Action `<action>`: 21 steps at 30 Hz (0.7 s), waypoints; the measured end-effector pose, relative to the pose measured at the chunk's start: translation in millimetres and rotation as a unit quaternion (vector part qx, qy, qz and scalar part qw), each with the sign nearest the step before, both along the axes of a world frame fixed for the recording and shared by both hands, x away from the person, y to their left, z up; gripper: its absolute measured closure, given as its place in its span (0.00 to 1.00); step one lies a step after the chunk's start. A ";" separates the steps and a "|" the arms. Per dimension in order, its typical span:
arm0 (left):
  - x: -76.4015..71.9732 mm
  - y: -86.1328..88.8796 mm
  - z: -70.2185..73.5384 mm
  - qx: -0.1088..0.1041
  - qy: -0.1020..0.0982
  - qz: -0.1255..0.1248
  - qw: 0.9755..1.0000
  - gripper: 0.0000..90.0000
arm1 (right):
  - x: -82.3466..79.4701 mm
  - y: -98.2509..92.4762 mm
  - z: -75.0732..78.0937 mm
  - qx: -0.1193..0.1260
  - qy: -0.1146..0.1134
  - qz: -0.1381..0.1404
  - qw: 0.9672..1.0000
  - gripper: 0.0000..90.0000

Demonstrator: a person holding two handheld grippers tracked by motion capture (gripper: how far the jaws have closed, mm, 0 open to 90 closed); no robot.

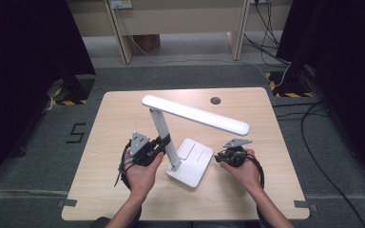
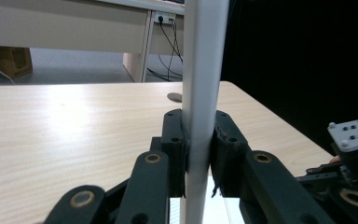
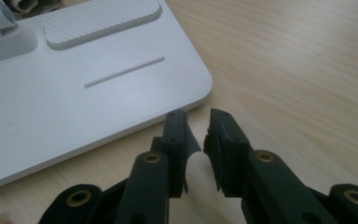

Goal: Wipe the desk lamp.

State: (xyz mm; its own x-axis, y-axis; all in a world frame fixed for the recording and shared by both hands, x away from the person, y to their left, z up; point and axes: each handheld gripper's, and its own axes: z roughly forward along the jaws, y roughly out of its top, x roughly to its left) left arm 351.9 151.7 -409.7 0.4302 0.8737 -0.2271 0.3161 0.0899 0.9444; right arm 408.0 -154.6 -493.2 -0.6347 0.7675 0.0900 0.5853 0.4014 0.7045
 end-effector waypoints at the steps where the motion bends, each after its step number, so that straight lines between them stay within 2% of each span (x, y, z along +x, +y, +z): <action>1: -1.6 0.2 -0.9 -0.003 0.000 0.001 1.000 0.85 | -4.9 -0.1 -0.8 -0.005 0.001 0.005 1.000 0.85; 8: -14.3 -1.6 -8.8 0.002 0.004 0.002 1.000 0.85 | -17.8 1.7 1.6 -0.006 0.006 0.015 1.000 0.87; 10: -19.2 -1.2 -10.4 -0.006 0.010 0.001 1.000 0.85 | -21.6 3.7 2.4 -0.012 0.005 0.021 1.000 0.89; 13: -29.0 -2.6 -10.0 -0.002 0.008 -0.001 1.000 0.84 | -26.4 6.9 0.1 -0.029 0.010 0.030 0.999 0.91; 21: -49.7 -7.1 -10.8 0.008 0.007 -0.035 0.999 0.79 | -27.2 12.2 -2.2 -0.041 0.007 0.036 0.999 0.91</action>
